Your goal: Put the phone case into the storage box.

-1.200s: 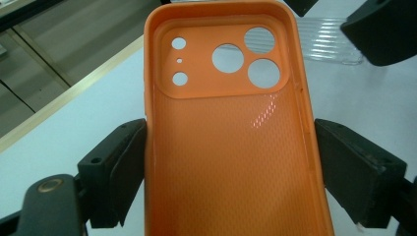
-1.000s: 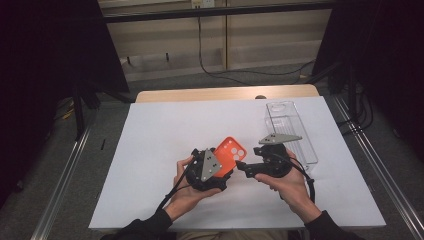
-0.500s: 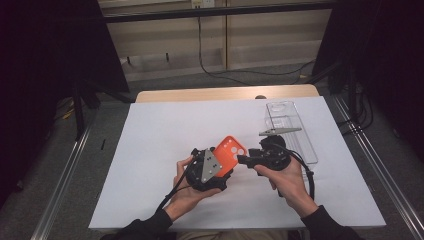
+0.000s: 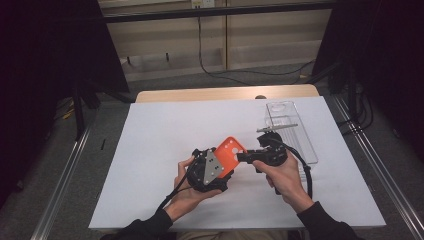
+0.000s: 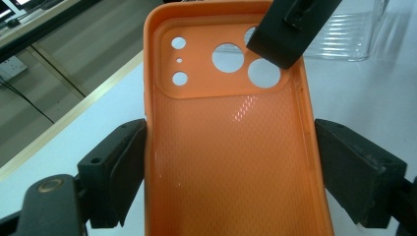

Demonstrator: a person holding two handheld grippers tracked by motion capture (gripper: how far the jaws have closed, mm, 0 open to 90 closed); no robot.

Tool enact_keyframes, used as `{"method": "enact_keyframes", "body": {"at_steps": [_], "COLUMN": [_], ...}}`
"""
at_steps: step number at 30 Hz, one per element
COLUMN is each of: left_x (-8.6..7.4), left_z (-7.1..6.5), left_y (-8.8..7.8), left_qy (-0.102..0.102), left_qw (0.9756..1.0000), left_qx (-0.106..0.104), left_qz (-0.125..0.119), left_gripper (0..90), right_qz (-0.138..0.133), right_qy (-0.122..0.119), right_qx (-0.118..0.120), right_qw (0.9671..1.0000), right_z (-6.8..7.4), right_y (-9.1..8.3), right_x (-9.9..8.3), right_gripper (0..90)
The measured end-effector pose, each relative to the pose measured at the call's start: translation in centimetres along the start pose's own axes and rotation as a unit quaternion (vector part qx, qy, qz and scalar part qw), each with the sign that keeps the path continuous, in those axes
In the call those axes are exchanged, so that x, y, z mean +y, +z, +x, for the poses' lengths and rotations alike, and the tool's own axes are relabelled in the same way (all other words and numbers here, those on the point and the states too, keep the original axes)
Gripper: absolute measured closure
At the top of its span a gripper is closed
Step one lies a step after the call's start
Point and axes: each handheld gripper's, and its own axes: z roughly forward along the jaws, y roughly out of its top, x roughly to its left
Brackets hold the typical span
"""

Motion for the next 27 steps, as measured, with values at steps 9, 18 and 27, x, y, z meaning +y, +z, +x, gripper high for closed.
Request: {"method": "enact_keyframes", "body": {"at_steps": [9, 18, 27], "left_x": [-0.15, -0.10, -0.19], "left_z": [0.12, 0.07, 0.40], "left_y": [0.28, 0.20, 0.39], "left_qy": [0.003, 0.013, 0.006], "left_qw": [0.9999, 0.9996, 0.9995], "left_qx": [0.010, 0.026, 0.029], "left_qz": [0.006, 0.001, -0.008], "left_gripper": [15.9, 15.6, 14.0], "right_qz": [0.002, -0.026, -0.055], "right_qy": [0.042, 0.068, 0.072], "right_qx": [-0.003, 0.002, 0.012], "right_qw": [0.9991, 0.9974, 0.9958], "right_z": [-0.28, -0.20, -0.15], "right_y": [0.61, 0.66, 0.37], "right_x": [0.29, 0.22, 0.07], "right_gripper": [73.4, 78.0, 79.9]}}
